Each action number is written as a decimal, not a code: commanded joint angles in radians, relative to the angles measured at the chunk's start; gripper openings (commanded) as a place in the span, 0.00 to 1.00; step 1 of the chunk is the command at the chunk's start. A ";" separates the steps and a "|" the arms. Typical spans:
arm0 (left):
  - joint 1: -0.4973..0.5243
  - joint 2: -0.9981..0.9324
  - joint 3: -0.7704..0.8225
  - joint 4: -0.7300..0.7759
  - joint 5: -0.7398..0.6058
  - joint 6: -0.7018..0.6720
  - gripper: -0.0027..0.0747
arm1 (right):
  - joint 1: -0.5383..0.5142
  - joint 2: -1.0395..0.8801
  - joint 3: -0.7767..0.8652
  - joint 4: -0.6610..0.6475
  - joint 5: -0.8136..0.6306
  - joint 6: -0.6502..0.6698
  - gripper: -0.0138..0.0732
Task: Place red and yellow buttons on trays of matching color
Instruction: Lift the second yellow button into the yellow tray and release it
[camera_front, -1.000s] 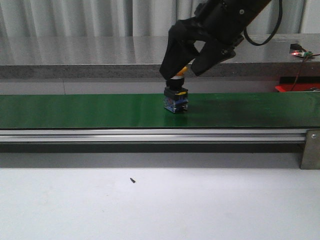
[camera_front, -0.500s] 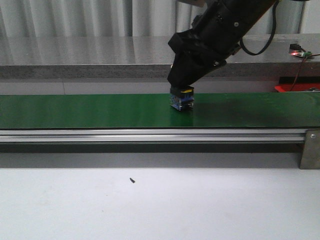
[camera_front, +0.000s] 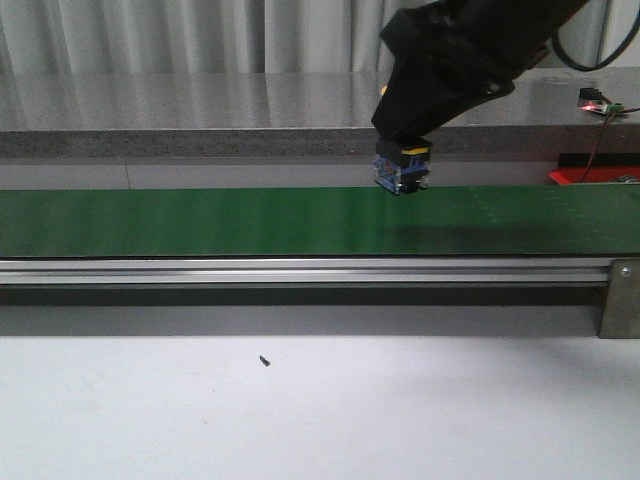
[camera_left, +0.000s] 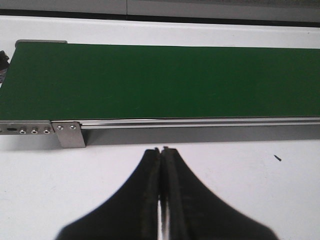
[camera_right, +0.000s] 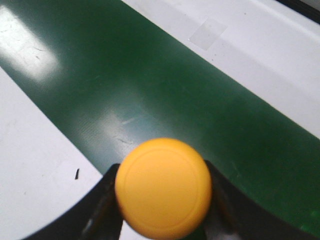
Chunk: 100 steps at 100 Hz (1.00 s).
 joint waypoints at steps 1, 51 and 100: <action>-0.008 0.005 -0.026 -0.015 -0.065 -0.004 0.01 | -0.022 -0.106 0.024 0.034 -0.060 0.035 0.26; -0.008 0.005 -0.026 -0.015 -0.065 -0.004 0.01 | -0.289 -0.465 0.261 -0.493 0.009 0.692 0.26; -0.008 0.005 -0.026 -0.015 -0.065 -0.004 0.01 | -0.590 -0.632 0.482 -0.611 0.075 0.758 0.26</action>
